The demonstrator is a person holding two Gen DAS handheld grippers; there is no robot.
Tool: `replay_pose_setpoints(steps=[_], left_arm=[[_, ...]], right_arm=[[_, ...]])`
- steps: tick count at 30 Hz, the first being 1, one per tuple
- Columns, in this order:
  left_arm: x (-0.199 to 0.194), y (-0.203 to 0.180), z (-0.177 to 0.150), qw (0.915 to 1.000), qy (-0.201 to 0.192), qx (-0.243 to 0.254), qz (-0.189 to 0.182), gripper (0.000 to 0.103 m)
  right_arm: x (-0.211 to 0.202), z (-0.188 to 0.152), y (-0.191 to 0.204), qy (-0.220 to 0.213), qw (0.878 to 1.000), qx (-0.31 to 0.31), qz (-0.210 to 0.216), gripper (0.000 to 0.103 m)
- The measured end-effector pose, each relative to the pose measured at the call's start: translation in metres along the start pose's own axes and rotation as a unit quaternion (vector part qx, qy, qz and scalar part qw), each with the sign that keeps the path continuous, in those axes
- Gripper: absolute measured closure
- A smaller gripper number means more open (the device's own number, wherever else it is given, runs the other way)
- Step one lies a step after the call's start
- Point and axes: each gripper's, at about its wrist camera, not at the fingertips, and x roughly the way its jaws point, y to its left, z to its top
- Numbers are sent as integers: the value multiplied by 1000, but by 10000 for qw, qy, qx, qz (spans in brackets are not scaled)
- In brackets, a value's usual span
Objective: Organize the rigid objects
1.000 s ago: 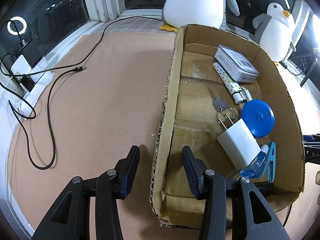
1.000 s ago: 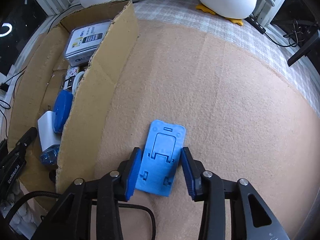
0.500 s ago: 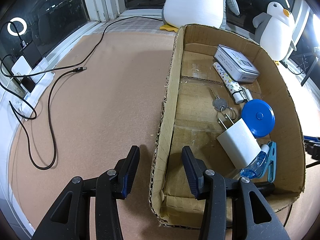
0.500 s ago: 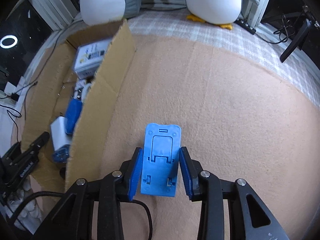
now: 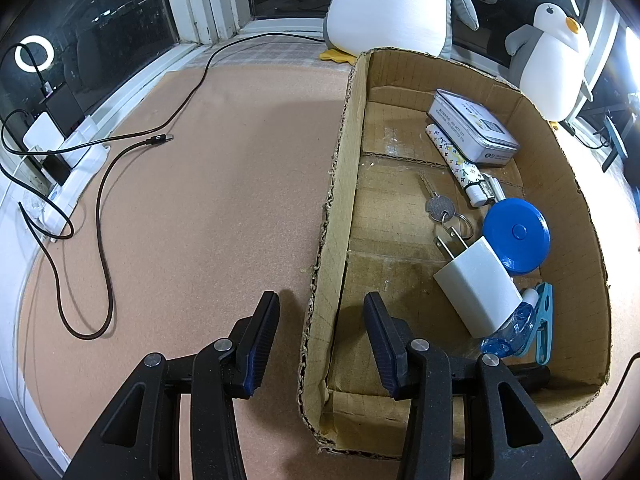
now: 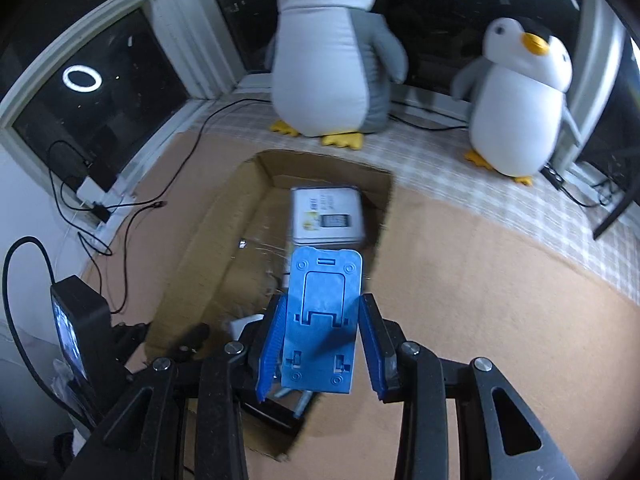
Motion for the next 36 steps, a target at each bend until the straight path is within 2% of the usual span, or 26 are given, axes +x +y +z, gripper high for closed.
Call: replay_pose_setpoints(steps=[7, 14, 15, 17, 18, 29, 36], left_arm=[[0, 0, 0, 10000, -1, 2, 1, 56], [0, 0, 0, 10000, 2, -1, 2, 56], [0, 0, 0, 10000, 1, 4, 3, 56], [0, 0, 0, 10000, 0, 12, 10, 56], [0, 0, 0, 10000, 0, 13, 12, 56], [-3, -2, 1, 10000, 19, 36, 87, 56], [-24, -2, 7, 9995, -248, 71, 170, 56]], right_arm=[[27, 8, 30, 153, 9994, -287, 77, 70], [39, 9, 33, 257, 9991, -305, 105, 69], [39, 9, 32, 219, 9993, -304, 89, 68], [38, 9, 31, 221, 9992, -295, 142, 56], [37, 9, 31, 220, 9992, -293, 177, 55], [3, -6, 20, 34, 9995, -280, 165, 55], [-33, -28, -3, -165, 9997, -49, 143, 54]])
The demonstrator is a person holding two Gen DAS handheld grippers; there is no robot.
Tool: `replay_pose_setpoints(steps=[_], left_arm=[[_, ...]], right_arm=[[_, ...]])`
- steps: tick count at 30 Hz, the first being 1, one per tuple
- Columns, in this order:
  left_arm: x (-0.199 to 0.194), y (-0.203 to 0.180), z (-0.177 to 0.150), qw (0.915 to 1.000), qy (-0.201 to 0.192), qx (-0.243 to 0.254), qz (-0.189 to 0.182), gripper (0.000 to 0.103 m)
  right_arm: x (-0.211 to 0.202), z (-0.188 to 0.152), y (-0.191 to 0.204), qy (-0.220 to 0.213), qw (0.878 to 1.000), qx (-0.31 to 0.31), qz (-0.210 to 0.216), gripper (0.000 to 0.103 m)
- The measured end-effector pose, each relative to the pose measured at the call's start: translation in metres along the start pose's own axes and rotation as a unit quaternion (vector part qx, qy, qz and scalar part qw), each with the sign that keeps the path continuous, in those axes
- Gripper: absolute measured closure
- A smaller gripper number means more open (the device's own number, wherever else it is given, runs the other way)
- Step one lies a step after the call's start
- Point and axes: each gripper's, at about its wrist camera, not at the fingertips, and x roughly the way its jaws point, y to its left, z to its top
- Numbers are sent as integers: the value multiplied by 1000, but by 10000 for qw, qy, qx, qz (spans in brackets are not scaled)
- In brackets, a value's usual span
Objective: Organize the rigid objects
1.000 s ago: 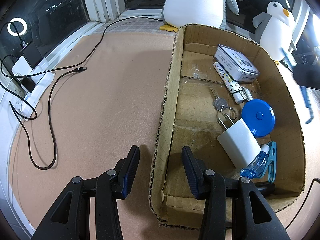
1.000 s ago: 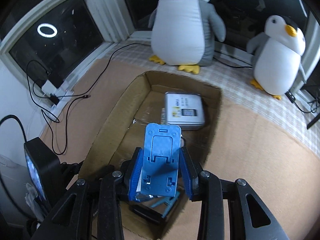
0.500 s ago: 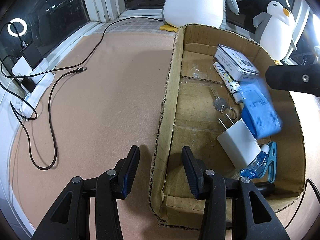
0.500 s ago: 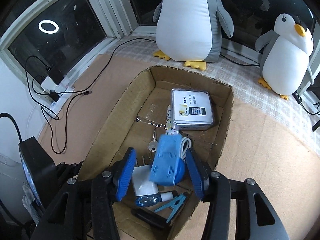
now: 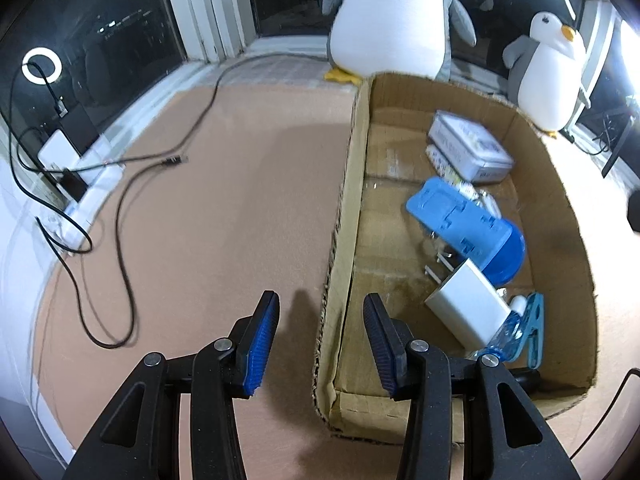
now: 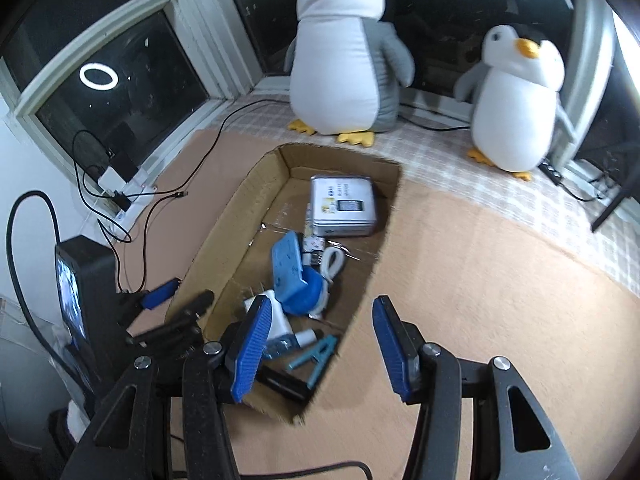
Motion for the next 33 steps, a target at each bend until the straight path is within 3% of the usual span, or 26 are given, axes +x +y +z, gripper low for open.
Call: replay_pose_setpoints(steps=[7, 15, 18, 22, 24, 33], left_arm=[[-45, -11, 3, 9992, -341, 156, -163, 56], [-135, -34, 5, 9913, -1164, 456, -417, 55], [-171, -38, 5, 9856, -1561, 495, -419, 45], [-208, -42, 4, 9783, -1958, 510, -443, 40], [-224, -44, 1, 9751, -2109, 515, -449, 31], [-259, -48, -12, 9692, -2388, 476, -367, 19]], right_arm=[[-45, -22, -18, -319, 9992, 220, -88, 51], [-105, -44, -25, -996, 9939, 324, -349, 43], [-127, -50, -20, -1364, 9889, 324, -495, 30], [-150, -60, -11, -1808, 9804, 309, -724, 20], [-157, -65, -8, -1938, 9771, 306, -829, 20], [-177, -85, -1, -2269, 9650, 354, -1265, 17]])
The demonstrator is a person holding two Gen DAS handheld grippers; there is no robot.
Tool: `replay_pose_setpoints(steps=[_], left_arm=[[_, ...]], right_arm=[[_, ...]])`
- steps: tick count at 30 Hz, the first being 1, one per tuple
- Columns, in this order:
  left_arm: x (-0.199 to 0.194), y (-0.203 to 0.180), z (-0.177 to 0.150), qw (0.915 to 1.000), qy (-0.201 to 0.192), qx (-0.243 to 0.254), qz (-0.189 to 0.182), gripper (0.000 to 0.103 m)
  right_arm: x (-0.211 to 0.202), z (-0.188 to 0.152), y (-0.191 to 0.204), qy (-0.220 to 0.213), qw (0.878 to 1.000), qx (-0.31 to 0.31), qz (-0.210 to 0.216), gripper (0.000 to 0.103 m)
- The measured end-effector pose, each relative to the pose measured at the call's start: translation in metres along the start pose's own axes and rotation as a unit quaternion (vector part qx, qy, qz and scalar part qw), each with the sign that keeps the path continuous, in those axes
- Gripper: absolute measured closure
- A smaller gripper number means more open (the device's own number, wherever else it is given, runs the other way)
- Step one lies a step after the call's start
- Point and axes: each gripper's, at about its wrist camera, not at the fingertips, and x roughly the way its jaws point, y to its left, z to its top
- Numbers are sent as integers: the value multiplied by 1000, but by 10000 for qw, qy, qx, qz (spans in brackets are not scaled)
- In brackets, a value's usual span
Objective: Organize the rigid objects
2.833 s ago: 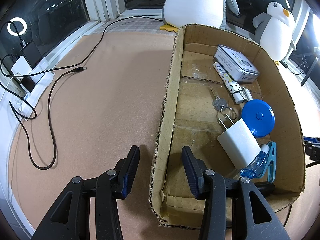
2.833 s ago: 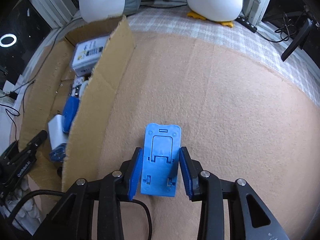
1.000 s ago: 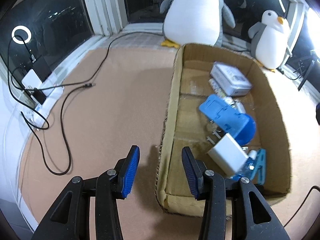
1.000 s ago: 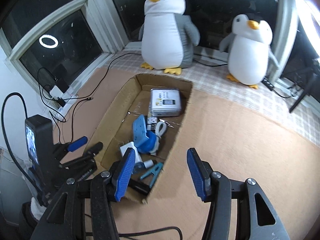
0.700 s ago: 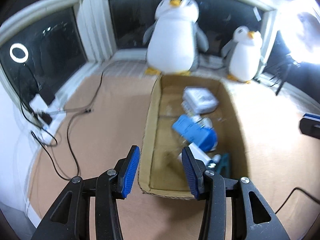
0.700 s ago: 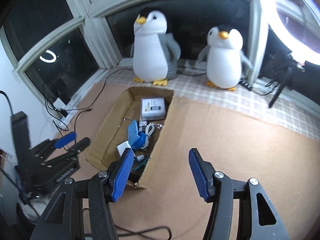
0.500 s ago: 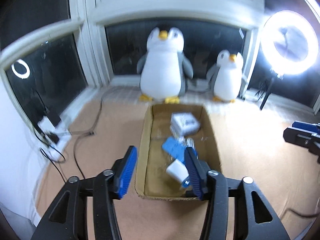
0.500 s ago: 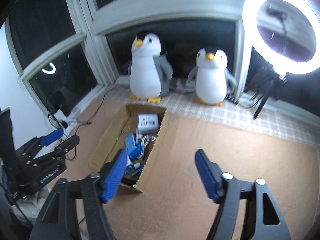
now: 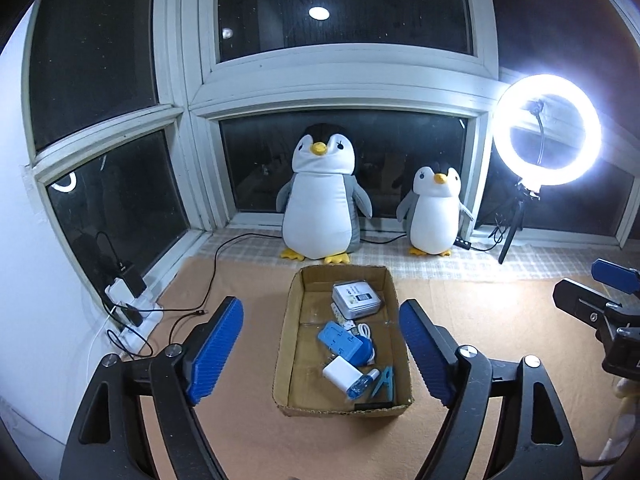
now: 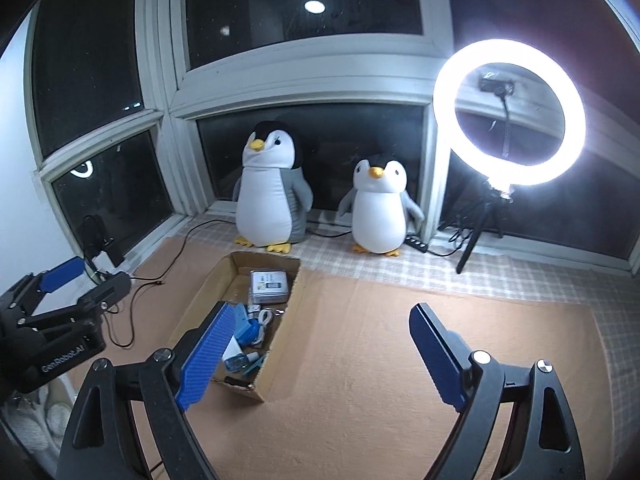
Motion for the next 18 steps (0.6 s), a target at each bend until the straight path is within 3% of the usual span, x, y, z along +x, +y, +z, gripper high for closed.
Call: replay_pose_setpoints(steps=[5, 18], left_arm=[[-10, 1, -4, 10000, -30, -27, 63, 14], [-14, 2, -11, 10000, 42, -53, 60, 11]], right_arm=[[-9, -6, -1, -120, 9997, 17, -191, 12], [-7, -10, -4, -79, 9997, 19, -227, 11]])
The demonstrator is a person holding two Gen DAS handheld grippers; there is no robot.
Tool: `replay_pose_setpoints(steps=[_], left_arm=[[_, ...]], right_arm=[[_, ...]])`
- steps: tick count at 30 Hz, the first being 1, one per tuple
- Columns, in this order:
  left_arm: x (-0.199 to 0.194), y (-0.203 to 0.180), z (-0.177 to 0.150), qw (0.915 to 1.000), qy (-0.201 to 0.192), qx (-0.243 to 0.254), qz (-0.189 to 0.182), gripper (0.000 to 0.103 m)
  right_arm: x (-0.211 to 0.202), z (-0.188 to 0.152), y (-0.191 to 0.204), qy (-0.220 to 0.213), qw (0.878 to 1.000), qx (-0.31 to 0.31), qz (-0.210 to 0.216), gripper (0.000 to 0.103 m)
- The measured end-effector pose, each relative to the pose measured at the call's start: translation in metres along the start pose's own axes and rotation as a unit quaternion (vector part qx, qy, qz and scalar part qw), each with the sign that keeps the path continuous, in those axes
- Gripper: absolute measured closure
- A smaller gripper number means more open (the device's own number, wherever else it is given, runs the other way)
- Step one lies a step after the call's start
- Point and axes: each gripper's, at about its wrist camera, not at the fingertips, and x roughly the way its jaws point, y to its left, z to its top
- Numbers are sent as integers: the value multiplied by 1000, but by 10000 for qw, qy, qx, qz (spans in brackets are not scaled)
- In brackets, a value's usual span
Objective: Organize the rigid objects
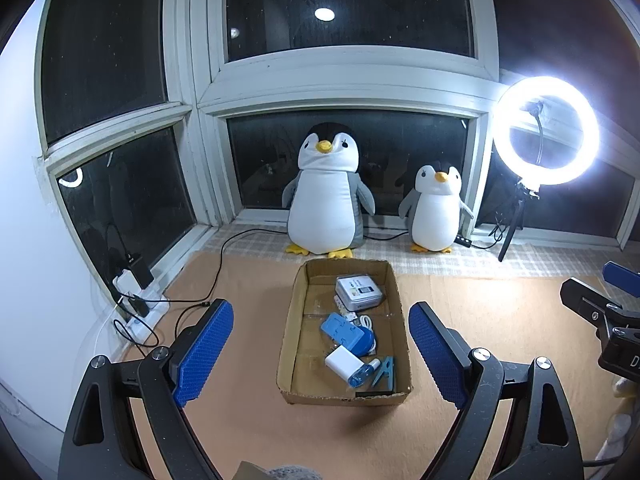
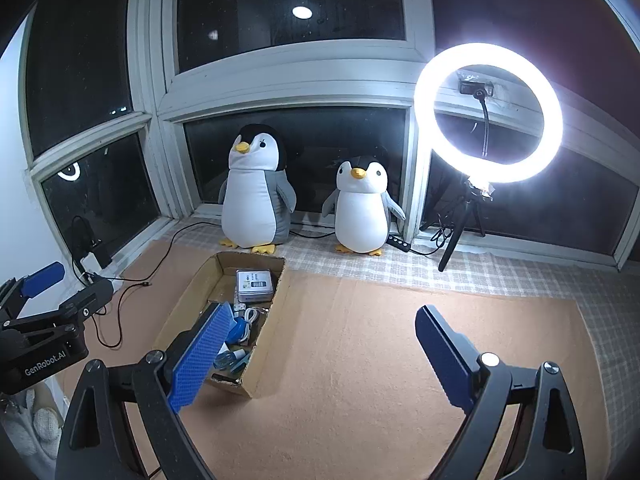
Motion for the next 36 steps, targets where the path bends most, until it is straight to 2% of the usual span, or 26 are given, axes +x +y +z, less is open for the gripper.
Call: replay_pose_setpoints(steps=[10, 36], left_arm=[[8, 3, -2, 9999, 111, -35, 2, 11], [7, 0, -1, 10000, 61, -23, -13, 11]], right_arm=[[7, -1, 2, 68, 10000, -35, 55, 11], [8, -1, 1, 72, 9999, -46, 66, 11]])
